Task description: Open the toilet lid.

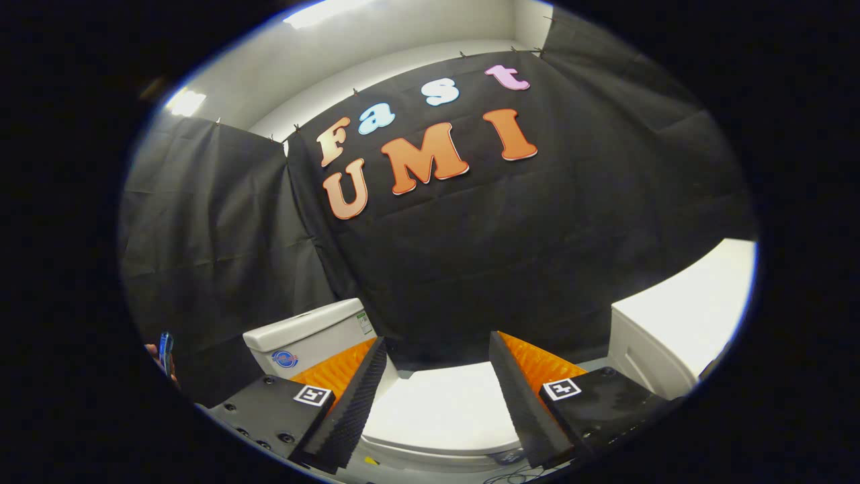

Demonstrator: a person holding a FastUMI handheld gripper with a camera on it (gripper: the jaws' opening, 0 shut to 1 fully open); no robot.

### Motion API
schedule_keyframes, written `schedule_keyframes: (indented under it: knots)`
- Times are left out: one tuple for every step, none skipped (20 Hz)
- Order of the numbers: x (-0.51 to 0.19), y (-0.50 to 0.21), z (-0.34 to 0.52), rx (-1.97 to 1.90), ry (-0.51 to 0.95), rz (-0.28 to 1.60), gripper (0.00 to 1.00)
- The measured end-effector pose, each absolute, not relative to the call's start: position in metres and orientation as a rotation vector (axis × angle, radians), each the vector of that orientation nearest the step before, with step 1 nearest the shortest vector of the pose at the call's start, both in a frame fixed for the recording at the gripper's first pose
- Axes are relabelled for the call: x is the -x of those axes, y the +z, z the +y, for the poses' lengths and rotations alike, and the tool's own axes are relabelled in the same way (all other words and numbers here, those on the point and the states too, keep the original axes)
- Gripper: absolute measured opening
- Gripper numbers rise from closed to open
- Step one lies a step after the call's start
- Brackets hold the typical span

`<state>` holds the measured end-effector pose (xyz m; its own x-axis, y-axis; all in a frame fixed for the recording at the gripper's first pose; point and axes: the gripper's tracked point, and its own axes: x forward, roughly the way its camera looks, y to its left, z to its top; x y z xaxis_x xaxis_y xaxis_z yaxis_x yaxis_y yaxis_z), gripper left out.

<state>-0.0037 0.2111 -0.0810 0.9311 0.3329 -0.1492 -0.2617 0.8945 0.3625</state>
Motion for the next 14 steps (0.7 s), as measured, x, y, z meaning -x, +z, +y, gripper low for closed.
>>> schedule_keyframes:
  knots:
    - [0.005, -0.100, 0.218, -0.371, 0.312, 0.247, 0.98]
    - [0.006, -0.119, 0.220, -0.394, 0.309, 0.289, 0.99]
    - [0.006, -0.137, 0.221, -0.417, 0.300, 0.329, 0.98]
    - [0.007, -0.155, 0.218, -0.441, 0.288, 0.363, 0.99]
    - [0.013, -0.170, 0.214, -0.462, 0.272, 0.403, 0.99]
    - [0.023, -0.192, 0.207, -0.482, 0.258, 0.463, 0.99]
    - [0.034, -0.213, 0.203, -0.524, 0.247, 0.519, 0.99]
    - [0.036, -0.228, 0.199, -0.582, 0.229, 0.543, 0.99]
    - [0.043, -0.247, 0.194, -0.631, 0.213, 0.589, 0.99]
    - [0.049, -0.264, 0.188, -0.672, 0.196, 0.640, 0.99]
    - [0.053, -0.281, 0.182, -0.709, 0.177, 0.683, 0.99]
    - [0.054, -0.291, 0.175, -0.749, 0.155, 0.704, 0.99]
    - [0.053, -0.296, 0.171, -0.796, 0.132, 0.715, 0.99]
    - [0.051, -0.299, 0.166, -0.847, 0.107, 0.715, 0.99]
